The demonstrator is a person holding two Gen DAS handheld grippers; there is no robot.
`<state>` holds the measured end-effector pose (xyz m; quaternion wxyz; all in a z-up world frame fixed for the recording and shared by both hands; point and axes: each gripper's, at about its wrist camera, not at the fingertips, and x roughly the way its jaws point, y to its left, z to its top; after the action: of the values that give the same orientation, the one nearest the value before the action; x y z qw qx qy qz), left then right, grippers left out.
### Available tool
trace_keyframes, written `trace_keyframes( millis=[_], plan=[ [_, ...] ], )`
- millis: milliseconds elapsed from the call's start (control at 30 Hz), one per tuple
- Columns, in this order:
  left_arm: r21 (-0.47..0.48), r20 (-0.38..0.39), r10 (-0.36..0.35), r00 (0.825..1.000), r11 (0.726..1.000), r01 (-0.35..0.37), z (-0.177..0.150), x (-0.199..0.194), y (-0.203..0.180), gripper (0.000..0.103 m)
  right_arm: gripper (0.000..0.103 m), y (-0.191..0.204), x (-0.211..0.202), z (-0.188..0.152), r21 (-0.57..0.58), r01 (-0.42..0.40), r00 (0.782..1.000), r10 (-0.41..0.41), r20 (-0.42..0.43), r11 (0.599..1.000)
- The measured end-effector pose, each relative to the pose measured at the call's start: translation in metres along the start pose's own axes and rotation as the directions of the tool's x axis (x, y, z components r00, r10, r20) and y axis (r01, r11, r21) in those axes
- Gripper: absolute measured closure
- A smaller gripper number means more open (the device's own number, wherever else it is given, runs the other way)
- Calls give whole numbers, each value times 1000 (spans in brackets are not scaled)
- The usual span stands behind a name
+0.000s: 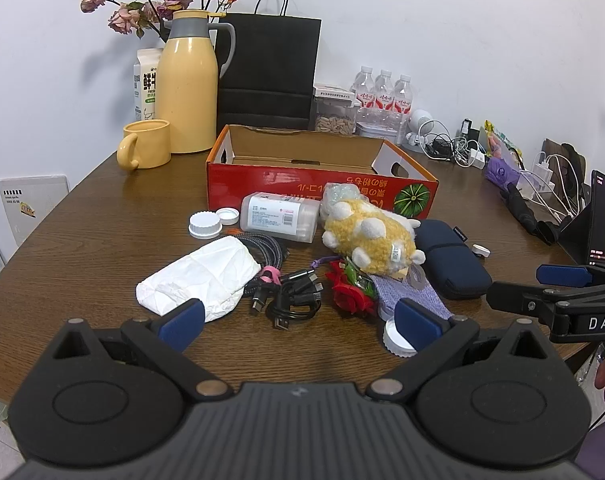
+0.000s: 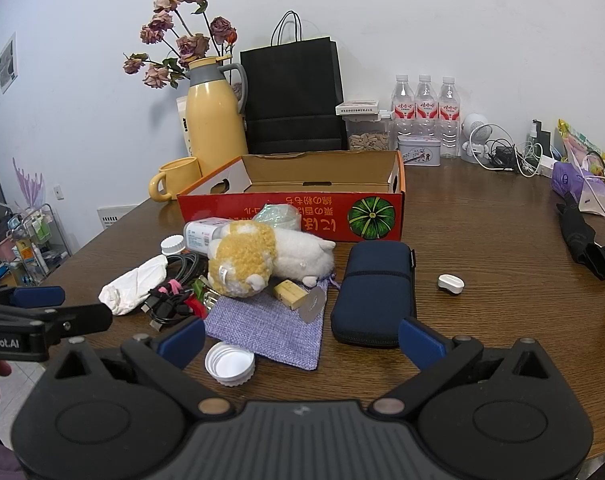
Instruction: Organize objects
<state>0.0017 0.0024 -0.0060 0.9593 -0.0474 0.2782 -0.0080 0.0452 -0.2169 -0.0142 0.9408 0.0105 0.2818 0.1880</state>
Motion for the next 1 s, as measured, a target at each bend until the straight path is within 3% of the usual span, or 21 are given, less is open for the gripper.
trace_keyframes(
  millis=[1000],
  plan=[
    [-41,-7,18,1000,999,-18,-2,7,13,0,0,-11,8,1,7,30,1000,-30,-3,1000]
  ],
)
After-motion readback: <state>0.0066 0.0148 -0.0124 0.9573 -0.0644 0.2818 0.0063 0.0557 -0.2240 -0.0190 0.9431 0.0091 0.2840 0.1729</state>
